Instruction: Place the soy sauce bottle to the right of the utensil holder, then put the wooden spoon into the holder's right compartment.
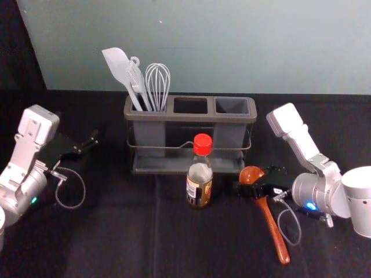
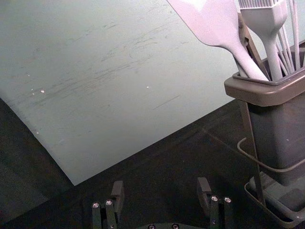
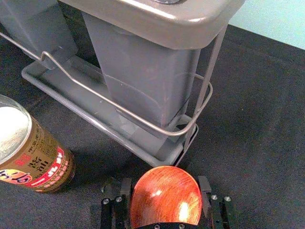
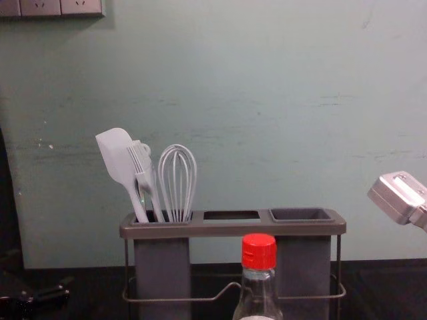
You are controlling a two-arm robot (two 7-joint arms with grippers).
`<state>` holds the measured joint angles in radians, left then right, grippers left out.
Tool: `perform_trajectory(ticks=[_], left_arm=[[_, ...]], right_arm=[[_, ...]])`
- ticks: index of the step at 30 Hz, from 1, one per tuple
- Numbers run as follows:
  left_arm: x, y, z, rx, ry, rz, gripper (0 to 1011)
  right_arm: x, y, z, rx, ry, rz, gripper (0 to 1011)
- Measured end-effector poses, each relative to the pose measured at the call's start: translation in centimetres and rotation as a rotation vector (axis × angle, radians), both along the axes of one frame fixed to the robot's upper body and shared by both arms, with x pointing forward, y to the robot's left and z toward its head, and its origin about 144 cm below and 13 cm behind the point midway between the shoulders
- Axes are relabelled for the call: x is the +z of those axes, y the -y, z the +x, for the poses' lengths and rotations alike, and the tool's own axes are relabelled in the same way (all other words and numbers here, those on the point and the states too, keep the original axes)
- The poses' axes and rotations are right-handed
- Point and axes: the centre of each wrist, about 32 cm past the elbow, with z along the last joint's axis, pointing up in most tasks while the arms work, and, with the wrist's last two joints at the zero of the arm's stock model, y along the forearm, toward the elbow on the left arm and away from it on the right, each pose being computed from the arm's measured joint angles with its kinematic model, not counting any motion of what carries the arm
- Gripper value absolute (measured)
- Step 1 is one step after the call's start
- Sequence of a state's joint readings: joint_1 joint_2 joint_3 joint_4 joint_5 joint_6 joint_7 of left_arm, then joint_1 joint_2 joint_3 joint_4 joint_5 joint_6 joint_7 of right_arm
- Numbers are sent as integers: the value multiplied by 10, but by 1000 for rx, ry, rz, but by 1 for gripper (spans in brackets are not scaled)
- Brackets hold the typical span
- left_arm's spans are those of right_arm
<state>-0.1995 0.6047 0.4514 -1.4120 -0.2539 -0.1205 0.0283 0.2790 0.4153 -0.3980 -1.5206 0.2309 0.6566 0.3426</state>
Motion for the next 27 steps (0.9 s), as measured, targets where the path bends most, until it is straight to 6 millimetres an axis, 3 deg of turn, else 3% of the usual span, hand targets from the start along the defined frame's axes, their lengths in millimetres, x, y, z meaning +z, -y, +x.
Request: perform_trajectory(ticks=[12, 27], left_arm=[[0, 0, 0, 0, 0, 0, 1005], [0, 0, 0, 0, 0, 0, 1005]], right_arm=[[10, 4, -6, 2, 2, 10, 848], [48, 12, -33, 75, 20, 18, 848]])
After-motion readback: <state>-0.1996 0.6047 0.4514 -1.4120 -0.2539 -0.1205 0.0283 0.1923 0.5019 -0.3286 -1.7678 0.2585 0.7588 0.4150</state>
